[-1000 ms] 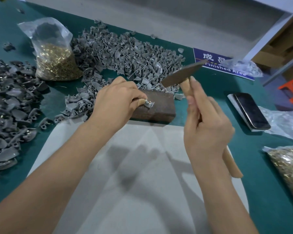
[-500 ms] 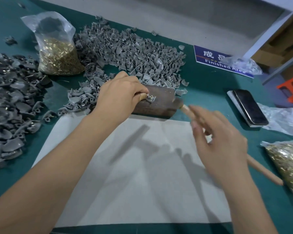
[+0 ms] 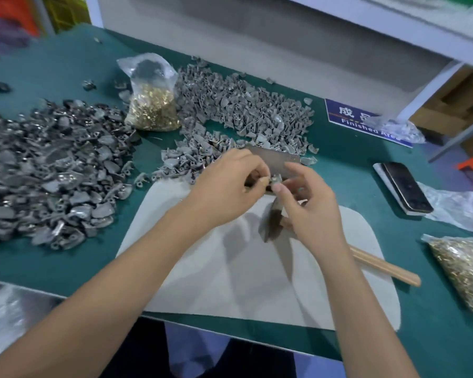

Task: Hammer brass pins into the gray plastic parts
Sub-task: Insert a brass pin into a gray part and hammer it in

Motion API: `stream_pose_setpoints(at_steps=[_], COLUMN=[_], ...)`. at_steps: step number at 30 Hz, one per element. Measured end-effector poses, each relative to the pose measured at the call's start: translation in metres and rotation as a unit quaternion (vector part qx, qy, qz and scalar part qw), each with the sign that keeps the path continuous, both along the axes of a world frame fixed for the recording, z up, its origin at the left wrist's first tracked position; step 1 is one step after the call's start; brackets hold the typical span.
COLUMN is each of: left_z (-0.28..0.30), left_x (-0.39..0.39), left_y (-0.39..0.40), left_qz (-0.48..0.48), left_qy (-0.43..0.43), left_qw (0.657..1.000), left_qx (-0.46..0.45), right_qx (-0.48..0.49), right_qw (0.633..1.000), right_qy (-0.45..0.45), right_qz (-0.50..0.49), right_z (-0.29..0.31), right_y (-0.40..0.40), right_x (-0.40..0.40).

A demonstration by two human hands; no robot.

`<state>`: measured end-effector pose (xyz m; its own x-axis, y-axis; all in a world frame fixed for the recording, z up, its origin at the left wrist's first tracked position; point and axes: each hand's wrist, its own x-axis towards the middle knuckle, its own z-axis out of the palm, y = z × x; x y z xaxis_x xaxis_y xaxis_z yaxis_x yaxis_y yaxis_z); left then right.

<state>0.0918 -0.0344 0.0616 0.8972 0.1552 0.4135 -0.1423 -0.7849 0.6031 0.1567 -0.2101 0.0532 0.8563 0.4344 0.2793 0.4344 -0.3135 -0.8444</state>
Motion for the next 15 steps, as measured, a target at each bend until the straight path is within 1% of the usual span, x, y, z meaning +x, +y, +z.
stream_pose_setpoints(at_steps=[4, 7, 9, 12, 15], left_z=[0.005, 0.001, -0.004, -0.013, -0.020], left_x=[-0.039, -0.070, -0.094, -0.129, -0.159], left_y=[0.031, 0.059, 0.076, 0.104, 0.129], left_qz=[0.076, 0.137, 0.187, 0.269, 0.338], left_qy=[-0.004, 0.004, -0.004, -0.001, -0.006], left_qw=[0.997, 0.990, 0.982, 0.962, 0.939], left_qx=[0.011, 0.015, 0.013, 0.041, 0.053], right_qx=[0.019, -0.004, -0.034, -0.065, -0.093], right_qw=[0.997, 0.993, 0.987, 0.971, 0.959], right_qy=[0.005, -0.015, -0.047, -0.137, -0.167], right_qz=[0.068, 0.115, 0.153, 0.185, 0.210], right_z=[0.007, 0.008, 0.007, 0.004, 0.003], right_y=[0.051, 0.096, 0.126, 0.167, 0.204], right_x=[-0.011, -0.028, -0.044, -0.068, -0.086])
